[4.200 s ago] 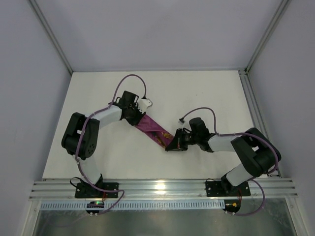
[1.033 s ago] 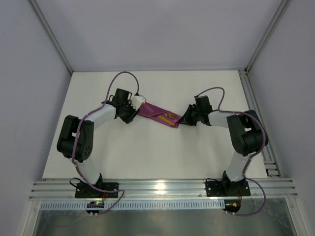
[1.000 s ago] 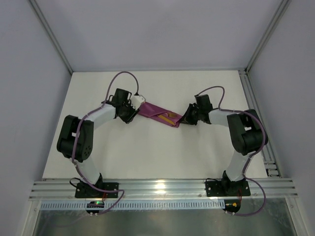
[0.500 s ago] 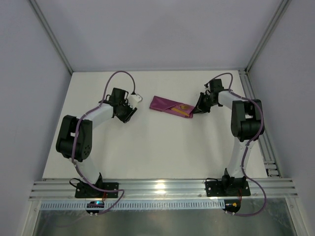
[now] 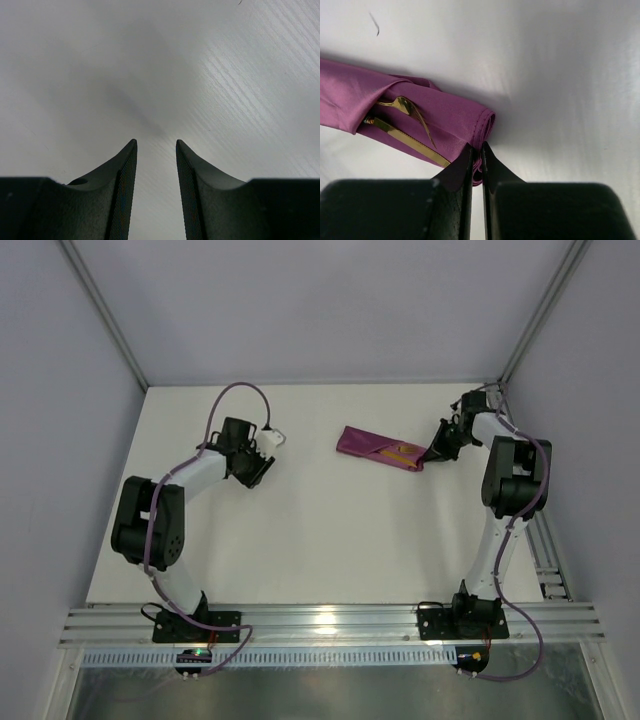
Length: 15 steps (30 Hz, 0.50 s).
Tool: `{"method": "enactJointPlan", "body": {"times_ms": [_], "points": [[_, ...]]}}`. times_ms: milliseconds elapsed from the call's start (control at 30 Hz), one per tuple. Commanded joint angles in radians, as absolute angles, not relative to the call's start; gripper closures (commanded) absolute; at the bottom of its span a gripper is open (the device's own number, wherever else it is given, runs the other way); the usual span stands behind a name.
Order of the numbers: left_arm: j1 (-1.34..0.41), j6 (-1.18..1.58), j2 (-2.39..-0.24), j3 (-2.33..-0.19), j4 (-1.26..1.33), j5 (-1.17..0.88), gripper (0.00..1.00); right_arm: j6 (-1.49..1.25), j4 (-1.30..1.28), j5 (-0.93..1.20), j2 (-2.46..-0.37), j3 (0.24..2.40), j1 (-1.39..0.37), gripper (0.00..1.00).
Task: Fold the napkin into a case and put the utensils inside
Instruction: Place the smaller rectangle-folded napkin at the corner of the board.
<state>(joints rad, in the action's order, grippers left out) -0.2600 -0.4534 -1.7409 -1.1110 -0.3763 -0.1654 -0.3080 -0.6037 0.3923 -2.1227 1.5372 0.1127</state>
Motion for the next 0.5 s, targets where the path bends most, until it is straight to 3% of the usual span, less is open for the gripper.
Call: {"method": "enactJointPlan", "body": {"times_ms": [0, 133, 233, 367, 467], "points": [[-0.252, -0.466, -1.697, -1.137, -0.383, -0.173, 0.61, -0.281, -0.652, 0.373, -2.152, 1.606, 0.133, 0.96], [-0.242, -0.479, -1.697, -1.140, -0.388, -0.167, 0.61, -0.252, -0.672, 0.361, -2.174, 1.643, 0.147, 0.96], [-0.239, -0.485, -1.690, -1.141, -0.391, -0.166, 0.61, -0.239, -0.678, 0.359, -2.171, 1.660, 0.155, 0.90], [-0.239, -0.485, -1.674, -1.143, -0.403, -0.175, 0.61, -0.218, -0.701, 0.341, -2.139, 1.683, 0.169, 0.58], [-0.239, -0.482, -1.645, -1.141, -0.416, -0.178, 0.61, -0.189, -0.724, 0.292, -2.077, 1.683, 0.169, 0.47]]}}
